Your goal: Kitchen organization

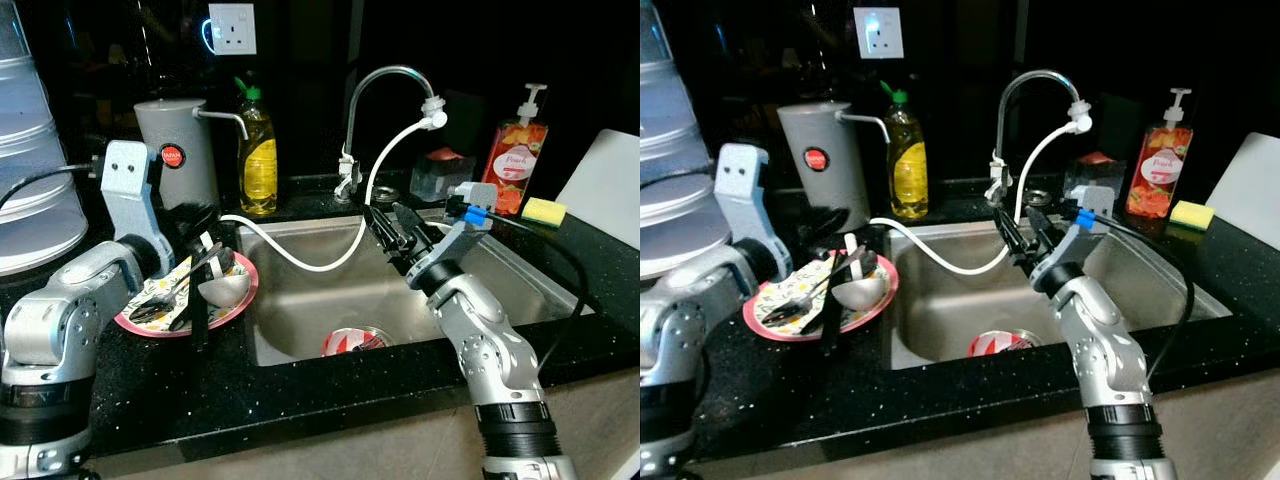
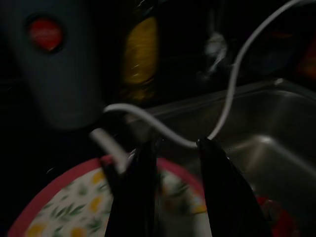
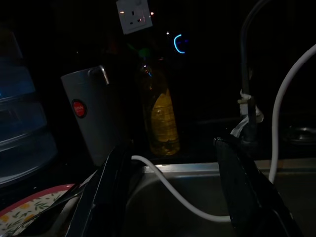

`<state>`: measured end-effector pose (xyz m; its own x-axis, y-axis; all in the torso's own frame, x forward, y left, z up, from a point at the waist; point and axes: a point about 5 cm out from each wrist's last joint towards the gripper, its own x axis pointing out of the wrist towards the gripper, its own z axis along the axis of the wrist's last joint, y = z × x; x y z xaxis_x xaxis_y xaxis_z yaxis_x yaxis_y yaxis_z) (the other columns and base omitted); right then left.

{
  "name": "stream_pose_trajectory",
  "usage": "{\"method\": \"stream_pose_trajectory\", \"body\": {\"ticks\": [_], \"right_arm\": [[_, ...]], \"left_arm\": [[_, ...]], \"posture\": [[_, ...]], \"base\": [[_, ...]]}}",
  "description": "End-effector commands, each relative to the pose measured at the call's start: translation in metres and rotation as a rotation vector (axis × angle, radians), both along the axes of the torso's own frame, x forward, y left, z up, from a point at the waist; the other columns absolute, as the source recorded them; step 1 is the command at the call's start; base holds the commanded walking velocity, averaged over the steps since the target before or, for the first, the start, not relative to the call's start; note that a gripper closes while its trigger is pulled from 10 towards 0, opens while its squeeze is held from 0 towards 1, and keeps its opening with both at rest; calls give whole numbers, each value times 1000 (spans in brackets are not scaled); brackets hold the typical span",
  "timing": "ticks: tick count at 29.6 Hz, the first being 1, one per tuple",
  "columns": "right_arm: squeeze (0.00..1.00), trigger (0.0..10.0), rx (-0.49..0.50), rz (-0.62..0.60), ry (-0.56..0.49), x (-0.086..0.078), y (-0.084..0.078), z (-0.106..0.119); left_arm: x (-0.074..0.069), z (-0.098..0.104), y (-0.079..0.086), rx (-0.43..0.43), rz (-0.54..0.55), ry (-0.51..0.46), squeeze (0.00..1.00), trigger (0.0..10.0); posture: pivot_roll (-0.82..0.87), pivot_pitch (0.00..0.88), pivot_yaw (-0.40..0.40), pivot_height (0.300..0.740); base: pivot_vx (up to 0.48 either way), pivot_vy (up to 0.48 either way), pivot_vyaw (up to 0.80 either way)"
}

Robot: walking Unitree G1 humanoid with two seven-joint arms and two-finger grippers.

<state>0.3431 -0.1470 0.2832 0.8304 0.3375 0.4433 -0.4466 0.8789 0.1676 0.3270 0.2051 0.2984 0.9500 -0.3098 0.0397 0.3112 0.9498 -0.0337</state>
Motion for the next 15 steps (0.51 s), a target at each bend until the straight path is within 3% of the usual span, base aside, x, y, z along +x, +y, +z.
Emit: {"method": "stream_pose_trajectory", "body": {"ticks": [1, 7, 12, 15], "right_arm": [[0, 10000, 0, -28, 6, -3, -7, 0], [0, 10000, -2, -42, 14, -5, -9, 0], [0, 10000, 3, -42, 20, -5, -9, 0], [0, 10000, 7, -42, 18, -6, -8, 3]], "left_arm": [[2, -13, 12, 67, 80, 76, 0, 10000], [6, -34, 32, 131, 138, 200, 0, 10000], [19, -44, 50, 160, 160, 256, 0, 10000], [34, -53, 58, 173, 170, 310, 0, 10000]], "posture": [[-47, 44, -39, 740], [-44, 39, -40, 740], [-39, 40, -40, 740], [-40, 51, -35, 740]], "base": [[0, 0, 0], [0, 0, 0], [0, 0, 0], [0, 0, 0]]}}
